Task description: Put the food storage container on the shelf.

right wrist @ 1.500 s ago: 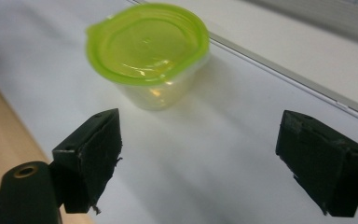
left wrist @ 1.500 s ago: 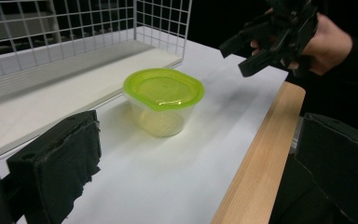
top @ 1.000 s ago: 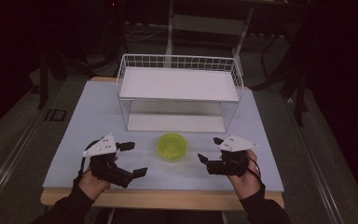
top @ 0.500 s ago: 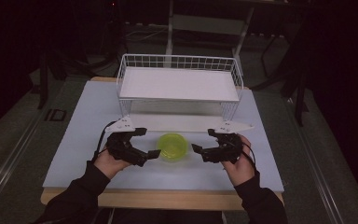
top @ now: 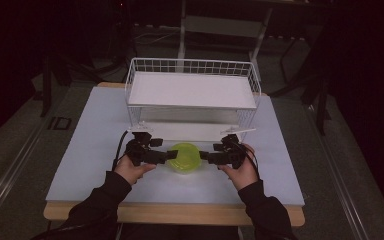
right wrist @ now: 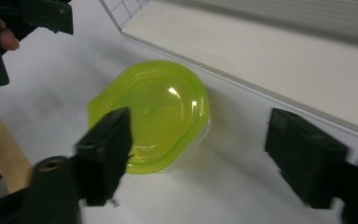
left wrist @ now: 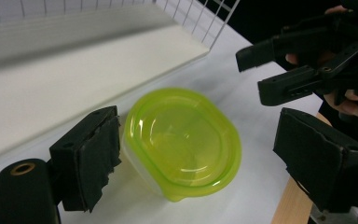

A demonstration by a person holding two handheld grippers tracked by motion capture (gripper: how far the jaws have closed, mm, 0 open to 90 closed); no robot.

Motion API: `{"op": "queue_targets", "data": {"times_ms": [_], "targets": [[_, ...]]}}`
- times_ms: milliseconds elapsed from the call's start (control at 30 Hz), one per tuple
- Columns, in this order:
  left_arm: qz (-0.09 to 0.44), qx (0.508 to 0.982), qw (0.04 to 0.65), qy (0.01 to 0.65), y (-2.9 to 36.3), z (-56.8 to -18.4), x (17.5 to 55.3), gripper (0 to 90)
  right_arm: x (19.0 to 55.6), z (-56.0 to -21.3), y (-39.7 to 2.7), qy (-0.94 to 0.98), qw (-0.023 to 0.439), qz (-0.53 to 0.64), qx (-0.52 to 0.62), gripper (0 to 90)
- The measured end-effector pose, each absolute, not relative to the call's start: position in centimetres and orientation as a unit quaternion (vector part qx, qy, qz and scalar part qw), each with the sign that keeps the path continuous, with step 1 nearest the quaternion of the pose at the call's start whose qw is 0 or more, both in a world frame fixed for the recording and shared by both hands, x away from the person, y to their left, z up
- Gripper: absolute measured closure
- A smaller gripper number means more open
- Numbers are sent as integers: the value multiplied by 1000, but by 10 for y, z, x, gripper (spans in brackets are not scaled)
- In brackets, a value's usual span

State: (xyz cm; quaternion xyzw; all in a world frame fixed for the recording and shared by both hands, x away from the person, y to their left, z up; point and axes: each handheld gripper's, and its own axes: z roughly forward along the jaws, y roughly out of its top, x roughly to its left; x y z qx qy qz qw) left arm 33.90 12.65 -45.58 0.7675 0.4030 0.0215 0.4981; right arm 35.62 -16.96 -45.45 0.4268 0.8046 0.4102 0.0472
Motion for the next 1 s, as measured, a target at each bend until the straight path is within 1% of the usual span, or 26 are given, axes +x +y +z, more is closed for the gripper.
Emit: {"op": "queue_targets", "data": {"times_ms": [133, 167, 233, 267, 367, 400, 433, 467, 500, 600, 667, 700, 733, 767, 800, 833, 867, 900, 967, 1000], "targets": [[9, 766, 482, 426, 126, -468, 344, 186, 359, -465, -164, 802, 34, 403, 439, 330], [-1, 768, 473, 432, 124, -475, 347, 215, 360, -468, -163, 802, 31, 399, 443, 335], [2, 771, 465, 436, 122, -477, 348, 227, 361, -471, -161, 804, 32, 395, 444, 345], [-5, 777, 452, 439, 120, -483, 350, 254, 361, -475, -159, 805, 31, 390, 446, 345], [-4, 777, 443, 448, 119, -489, 350, 335, 361, -479, -156, 806, 30, 381, 451, 373], [-4, 777, 443, 448, 119, -489, 350, 344, 361, -479, -156, 806, 30, 381, 451, 373], [-9, 776, 440, 451, 120, -491, 351, 374, 362, -481, -155, 807, 31, 376, 454, 392], [-10, 777, 436, 455, 120, -493, 351, 374, 362, -481, -155, 807, 31, 376, 454, 392], [-10, 777, 434, 456, 120, -494, 351, 408, 362, -483, -154, 808, 28, 373, 455, 405], [-19, 777, 423, 465, 120, -497, 352, 429, 362, -485, -152, 811, 27, 369, 453, 414], [-20, 779, 416, 470, 120, -499, 352, 484, 361, -488, -150, 814, 18, 368, 450, 438], [-23, 775, 419, 472, 121, -499, 352, 484, 361, -488, -150, 814, 18, 368, 450, 438], [-29, 775, 418, 473, 122, -499, 352, 528, 361, -489, -149, 815, 17, 367, 449, 447], [-34, 775, 419, 473, 122, -499, 353, 563, 361, -488, -149, 813, 6, 373, 448, 523], [-40, 772, 421, 474, 123, -498, 353, 563, 361, -488, -149, 813, 6, 373, 448, 523], [-43, 776, 416, 471, 122, -497, 353, 640, 360, -488, -148, 813, -2, 374, 446, 590], [-43, 776, 416, 471, 122, -497, 353, 650, 359, -486, -147, 814, -2, 372, 445, 614], [-46, 778, 413, 471, 121, -497, 352, 650, 359, -486, -147, 814, -2, 372, 445, 614], [-60, 777, 411, 473, 122, -496, 350, 689, 354, -484, -145, 817, 7, 370, 442, 664], [-60, 777, 411, 473, 122, -496, 350, 693, 353, -483, -145, 816, 7, 371, 443, 677]]}}
